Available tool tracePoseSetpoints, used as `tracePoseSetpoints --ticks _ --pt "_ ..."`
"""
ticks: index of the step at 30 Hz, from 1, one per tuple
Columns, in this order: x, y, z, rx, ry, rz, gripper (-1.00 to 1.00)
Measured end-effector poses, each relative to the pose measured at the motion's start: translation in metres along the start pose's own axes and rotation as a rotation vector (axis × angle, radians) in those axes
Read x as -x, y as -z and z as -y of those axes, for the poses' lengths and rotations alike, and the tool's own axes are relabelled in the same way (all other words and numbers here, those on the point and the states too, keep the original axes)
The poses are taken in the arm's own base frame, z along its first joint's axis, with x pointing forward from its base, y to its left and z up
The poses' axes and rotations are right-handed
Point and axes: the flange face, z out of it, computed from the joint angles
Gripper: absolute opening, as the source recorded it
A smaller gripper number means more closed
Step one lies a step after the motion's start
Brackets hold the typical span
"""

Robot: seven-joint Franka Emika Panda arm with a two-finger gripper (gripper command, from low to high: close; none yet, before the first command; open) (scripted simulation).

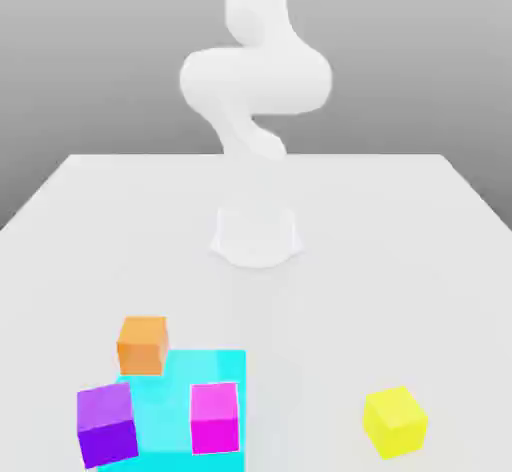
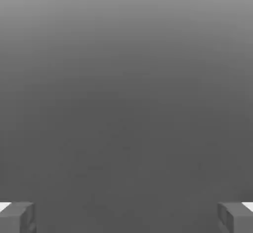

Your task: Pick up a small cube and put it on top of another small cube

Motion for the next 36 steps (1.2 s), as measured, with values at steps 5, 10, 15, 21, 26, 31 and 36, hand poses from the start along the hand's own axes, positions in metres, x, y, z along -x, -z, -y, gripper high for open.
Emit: tracePoseSetpoints --ticks 5,10,15,21,26,31,36 --pt "0.032 -0.101 0.012 0.106 0.056 0.097 0.0" --pt "0.078 -0.192 0.01 0.198 0.113 0.2 0.0" --pt "0.137 -0.272 -0.005 0.28 0.17 0.312 0.0" --pt "0.225 -0.348 -0.036 0.36 0.244 0.462 0.0" --pt "0.296 -0.395 -0.074 0.416 0.28 0.581 0.0" --pt "0.33 -0.44 -0.103 0.422 0.284 0.597 -1.0" --pt "0.33 -0.44 -0.103 0.422 0.284 0.596 -1.0"
